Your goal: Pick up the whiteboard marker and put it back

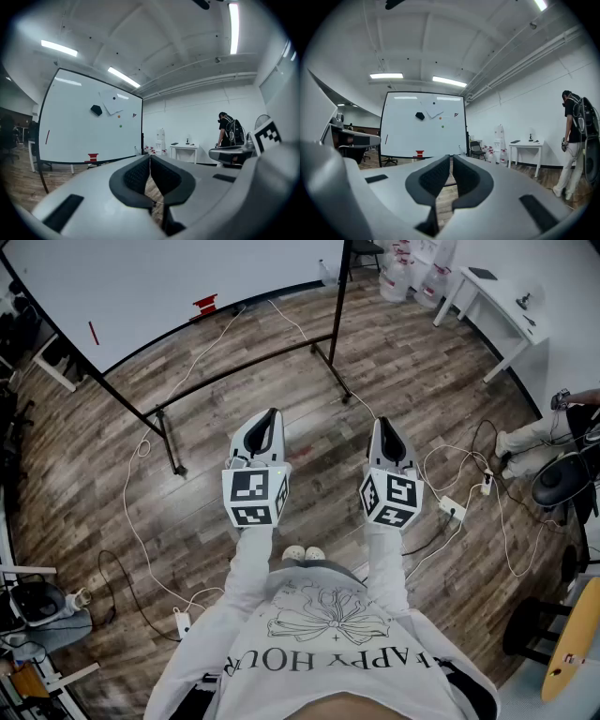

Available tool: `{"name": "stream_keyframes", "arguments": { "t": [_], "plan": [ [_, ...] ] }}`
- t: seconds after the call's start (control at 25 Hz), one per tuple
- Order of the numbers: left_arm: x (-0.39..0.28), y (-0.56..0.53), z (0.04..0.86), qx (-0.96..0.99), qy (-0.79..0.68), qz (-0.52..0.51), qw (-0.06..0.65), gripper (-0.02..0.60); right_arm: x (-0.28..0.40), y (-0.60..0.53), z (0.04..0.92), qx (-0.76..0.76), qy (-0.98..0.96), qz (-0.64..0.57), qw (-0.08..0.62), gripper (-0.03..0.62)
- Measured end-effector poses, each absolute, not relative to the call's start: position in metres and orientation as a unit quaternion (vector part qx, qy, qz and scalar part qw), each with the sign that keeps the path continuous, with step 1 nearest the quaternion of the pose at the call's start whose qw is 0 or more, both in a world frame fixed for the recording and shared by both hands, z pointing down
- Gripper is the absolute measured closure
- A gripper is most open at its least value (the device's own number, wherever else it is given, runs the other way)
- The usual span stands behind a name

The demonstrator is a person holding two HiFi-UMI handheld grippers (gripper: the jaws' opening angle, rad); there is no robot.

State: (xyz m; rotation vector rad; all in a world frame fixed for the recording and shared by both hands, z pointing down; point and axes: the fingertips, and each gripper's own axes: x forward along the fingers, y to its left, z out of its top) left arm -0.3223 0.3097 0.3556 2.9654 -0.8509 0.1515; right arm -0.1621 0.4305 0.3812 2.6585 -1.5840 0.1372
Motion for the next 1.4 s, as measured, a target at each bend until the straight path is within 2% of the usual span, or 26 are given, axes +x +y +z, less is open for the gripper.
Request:
{"name": "stream_keyframes", "arguments": {
  "t": [0.48, 1.4],
  "plan": [
    [-0.326, 0.312, 0.355, 0.959, -0.276, 0.05, 0.025, 0.574, -0.164, 0.434, 0.38, 0.859, -0.51, 0.045, 0.02, 0.574],
    [-0.292, 0.306, 0.38, 0.951, -0.301, 0.063, 0.031, 0.574, -0.131, 0.417, 0.4, 0.842, -0.538, 0.042, 0.021, 0.572]
  ]
}}
